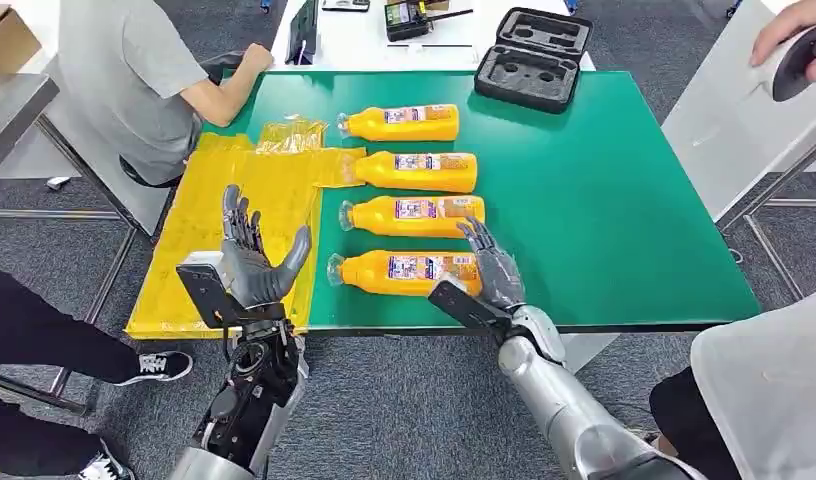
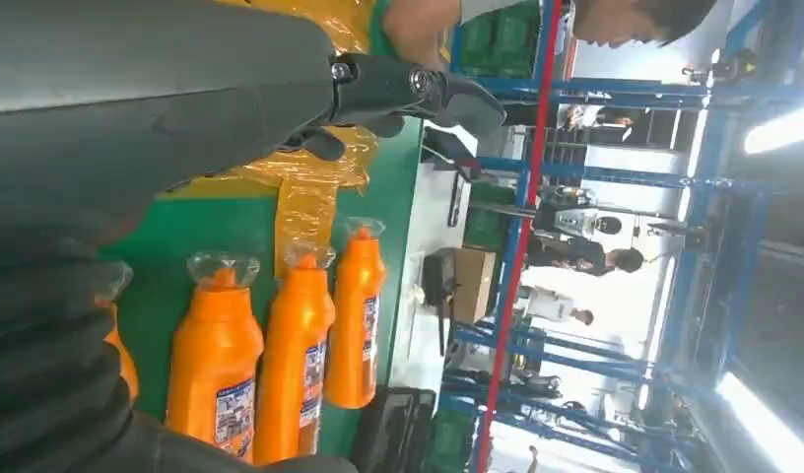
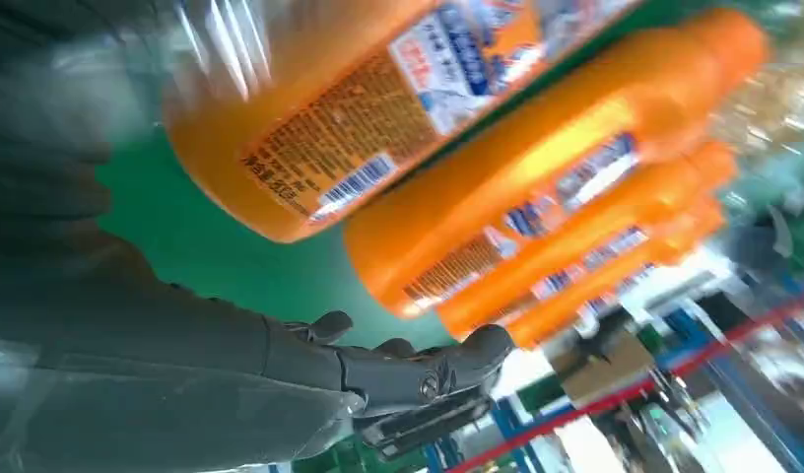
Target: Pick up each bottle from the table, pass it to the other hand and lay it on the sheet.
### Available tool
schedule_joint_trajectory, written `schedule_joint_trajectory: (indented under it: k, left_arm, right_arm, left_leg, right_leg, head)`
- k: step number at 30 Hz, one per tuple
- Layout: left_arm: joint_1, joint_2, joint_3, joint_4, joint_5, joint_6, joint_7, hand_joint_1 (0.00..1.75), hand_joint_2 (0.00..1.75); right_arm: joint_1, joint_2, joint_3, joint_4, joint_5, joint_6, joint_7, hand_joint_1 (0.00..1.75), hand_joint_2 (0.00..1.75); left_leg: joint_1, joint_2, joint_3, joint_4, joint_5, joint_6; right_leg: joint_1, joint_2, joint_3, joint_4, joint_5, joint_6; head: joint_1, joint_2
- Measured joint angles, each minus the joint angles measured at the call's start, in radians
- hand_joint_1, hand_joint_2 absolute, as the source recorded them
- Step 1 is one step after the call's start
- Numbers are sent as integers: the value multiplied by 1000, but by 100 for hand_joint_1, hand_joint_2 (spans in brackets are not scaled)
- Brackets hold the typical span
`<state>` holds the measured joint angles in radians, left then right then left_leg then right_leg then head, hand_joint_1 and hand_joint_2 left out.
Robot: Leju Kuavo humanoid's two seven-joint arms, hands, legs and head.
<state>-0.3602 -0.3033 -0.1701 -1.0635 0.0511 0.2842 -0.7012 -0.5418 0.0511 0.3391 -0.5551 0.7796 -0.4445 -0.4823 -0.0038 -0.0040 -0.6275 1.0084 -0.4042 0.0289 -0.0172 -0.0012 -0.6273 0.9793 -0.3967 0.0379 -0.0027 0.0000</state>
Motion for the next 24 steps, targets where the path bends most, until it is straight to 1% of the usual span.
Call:
schedule_joint_trajectory:
  k: [3, 9, 13, 18, 24]
  left_arm:
    - [6, -5, -2, -7, 0, -2, 0, 0, 175]
    - [9, -6, -6, -15, 0, -8, 0, 0, 175]
    - [11, -8, -20, -23, 0, -13, 0, 0, 175]
    - [11, -10, -22, -29, 0, -13, 0, 0, 175]
    - [13, -11, -30, -36, 1, -13, 0, 0, 175]
  right_arm:
    - [-26, -2, 8, 26, 41, 25, 31, 0, 175]
    - [-52, -2, 14, 56, 73, 32, 49, 0, 175]
    - [-72, -2, 14, 69, 109, 58, 61, 0, 175]
    - [-87, 0, 16, 83, 128, 74, 72, 0, 175]
    - [-96, 6, 17, 98, 137, 120, 75, 0, 175]
  left_leg:
    - [0, 0, 0, 0, 0, 0]
    - [0, 0, 0, 0, 0, 0]
    - [0, 0, 0, 0, 0, 0]
    - [0, 0, 0, 0, 0, 0]
    - [0, 0, 0, 0, 0, 0]
  right_leg:
    - [0, 0, 0, 0, 0, 0]
    - [0, 0, 0, 0, 0, 0]
    - [0, 0, 0, 0, 0, 0]
    - [0, 0, 0, 0, 0, 0]
    - [0, 0, 0, 0, 0, 0]
  head:
    - [0, 0]
    - [0, 0]
    - [0, 0]
    - [0, 0]
    - [0, 0]
